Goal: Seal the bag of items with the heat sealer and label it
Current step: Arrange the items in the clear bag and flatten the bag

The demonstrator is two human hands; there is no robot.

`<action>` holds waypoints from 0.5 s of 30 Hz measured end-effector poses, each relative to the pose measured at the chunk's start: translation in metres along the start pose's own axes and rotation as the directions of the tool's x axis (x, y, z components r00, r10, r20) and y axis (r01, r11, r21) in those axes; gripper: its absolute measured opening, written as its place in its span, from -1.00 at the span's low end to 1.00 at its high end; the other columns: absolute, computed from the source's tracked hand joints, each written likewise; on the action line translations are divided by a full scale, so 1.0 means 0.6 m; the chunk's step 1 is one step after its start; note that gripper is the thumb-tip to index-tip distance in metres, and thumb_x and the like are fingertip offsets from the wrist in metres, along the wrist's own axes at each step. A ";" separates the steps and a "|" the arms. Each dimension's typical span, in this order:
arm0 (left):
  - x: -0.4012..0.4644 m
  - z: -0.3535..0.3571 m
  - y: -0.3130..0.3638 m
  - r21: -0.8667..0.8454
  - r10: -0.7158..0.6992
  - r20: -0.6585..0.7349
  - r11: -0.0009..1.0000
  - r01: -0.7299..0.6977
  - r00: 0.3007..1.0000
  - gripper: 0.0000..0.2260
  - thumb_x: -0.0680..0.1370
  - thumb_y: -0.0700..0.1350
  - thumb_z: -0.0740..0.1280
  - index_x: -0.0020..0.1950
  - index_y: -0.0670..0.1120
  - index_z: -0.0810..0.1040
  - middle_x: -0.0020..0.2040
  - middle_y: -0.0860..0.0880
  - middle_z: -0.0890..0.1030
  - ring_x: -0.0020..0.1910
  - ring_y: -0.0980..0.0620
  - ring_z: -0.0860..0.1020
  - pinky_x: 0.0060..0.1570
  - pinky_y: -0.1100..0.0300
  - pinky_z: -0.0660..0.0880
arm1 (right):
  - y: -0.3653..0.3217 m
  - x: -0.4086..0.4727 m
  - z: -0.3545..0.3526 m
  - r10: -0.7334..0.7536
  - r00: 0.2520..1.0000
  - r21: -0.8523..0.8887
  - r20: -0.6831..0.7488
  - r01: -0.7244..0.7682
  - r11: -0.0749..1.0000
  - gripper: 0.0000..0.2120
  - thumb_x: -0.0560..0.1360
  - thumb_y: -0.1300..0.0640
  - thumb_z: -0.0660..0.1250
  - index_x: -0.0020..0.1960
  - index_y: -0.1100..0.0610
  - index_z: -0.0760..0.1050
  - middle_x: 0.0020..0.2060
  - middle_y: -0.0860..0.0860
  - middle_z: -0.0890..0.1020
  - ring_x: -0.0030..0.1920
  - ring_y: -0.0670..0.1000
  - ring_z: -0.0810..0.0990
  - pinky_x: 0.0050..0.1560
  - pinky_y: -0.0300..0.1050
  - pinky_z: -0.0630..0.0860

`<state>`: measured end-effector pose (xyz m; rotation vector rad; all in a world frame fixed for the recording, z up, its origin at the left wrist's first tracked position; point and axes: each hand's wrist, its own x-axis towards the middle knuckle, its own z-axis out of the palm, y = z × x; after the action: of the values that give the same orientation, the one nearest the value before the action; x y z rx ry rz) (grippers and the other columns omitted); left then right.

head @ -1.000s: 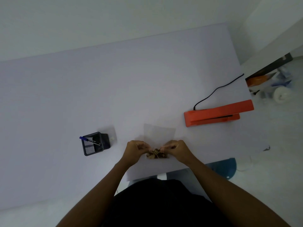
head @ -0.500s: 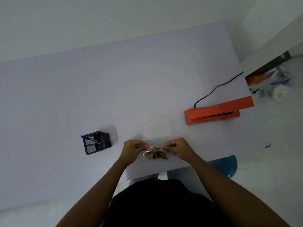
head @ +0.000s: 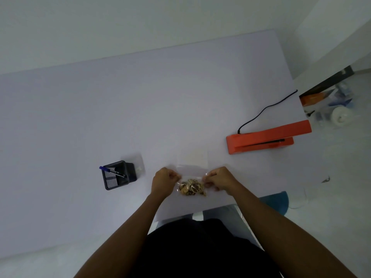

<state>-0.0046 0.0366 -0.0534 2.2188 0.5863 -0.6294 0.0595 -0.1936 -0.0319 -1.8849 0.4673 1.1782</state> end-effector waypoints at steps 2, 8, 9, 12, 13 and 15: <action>0.003 0.003 0.002 -0.010 -0.035 -0.004 0.999 0.035 0.999 -0.75 0.47 0.05 0.48 -0.27 -0.11 0.67 -0.25 0.00 0.61 -0.28 0.06 0.58 -0.26 0.17 0.50 | -0.002 -0.001 -0.005 0.028 1.000 -0.015 0.013 -0.028 1.000 -0.83 0.43 0.16 0.54 -0.10 0.27 0.69 -0.23 0.17 0.75 -0.26 0.00 0.72 -0.41 -0.23 0.47; 0.008 -0.003 0.023 -0.019 -0.101 0.000 0.995 0.101 0.995 -0.63 0.43 -0.11 0.49 -0.49 -0.10 0.40 -0.51 0.01 0.41 -0.51 0.10 0.36 -0.43 0.24 0.36 | -0.009 0.006 0.004 0.070 0.997 -0.066 -0.043 -0.073 0.995 -0.75 0.34 0.07 0.60 -0.21 0.26 0.70 -0.33 0.13 0.74 -0.25 0.12 0.71 -0.40 -0.18 0.48; 0.008 -0.005 0.025 -0.018 -0.112 0.007 0.993 0.112 0.994 -0.63 0.42 -0.11 0.50 -0.49 -0.10 0.41 -0.51 0.01 0.41 -0.51 0.10 0.37 -0.44 0.25 0.36 | -0.011 0.007 0.004 0.088 0.995 -0.069 -0.036 -0.090 0.994 -0.73 0.33 0.06 0.61 -0.21 0.27 0.70 -0.32 0.13 0.74 -0.22 0.15 0.72 -0.38 -0.16 0.49; 0.010 -0.008 0.031 -0.030 -0.146 0.012 0.989 0.147 0.989 -0.65 0.41 -0.10 0.53 -0.47 -0.11 0.44 -0.49 0.00 0.45 -0.49 0.09 0.40 -0.43 0.24 0.37 | -0.017 0.010 0.002 0.138 0.990 -0.054 -0.025 -0.139 0.989 -0.68 0.31 0.07 0.63 -0.17 0.34 0.69 -0.31 0.16 0.74 -0.13 0.20 0.75 -0.36 -0.13 0.49; 0.011 -0.009 0.032 -0.042 -0.163 0.007 0.986 0.163 0.987 -0.67 0.40 -0.10 0.55 -0.43 -0.11 0.46 -0.45 0.00 0.49 -0.47 0.08 0.43 -0.41 0.23 0.37 | -0.018 0.010 0.002 0.151 0.988 -0.048 -0.028 -0.153 0.987 -0.66 0.30 0.08 0.63 -0.17 0.35 0.68 -0.31 0.17 0.74 -0.13 0.19 0.75 -0.36 -0.13 0.50; 0.012 -0.013 0.034 -0.085 -0.195 -0.015 0.977 0.193 0.981 -0.71 0.36 -0.09 0.59 -0.34 -0.12 0.50 -0.37 -0.01 0.55 -0.39 0.09 0.47 -0.39 0.24 0.36 | -0.021 0.009 0.001 0.167 0.985 -0.053 -0.042 -0.169 0.984 -0.65 0.30 0.07 0.64 -0.17 0.36 0.68 -0.32 0.17 0.73 -0.21 0.14 0.75 -0.35 -0.13 0.52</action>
<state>0.0146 0.0315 -0.0422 2.1089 0.8337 -0.6666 0.0702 -0.1853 -0.0309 -1.9491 0.6298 1.2791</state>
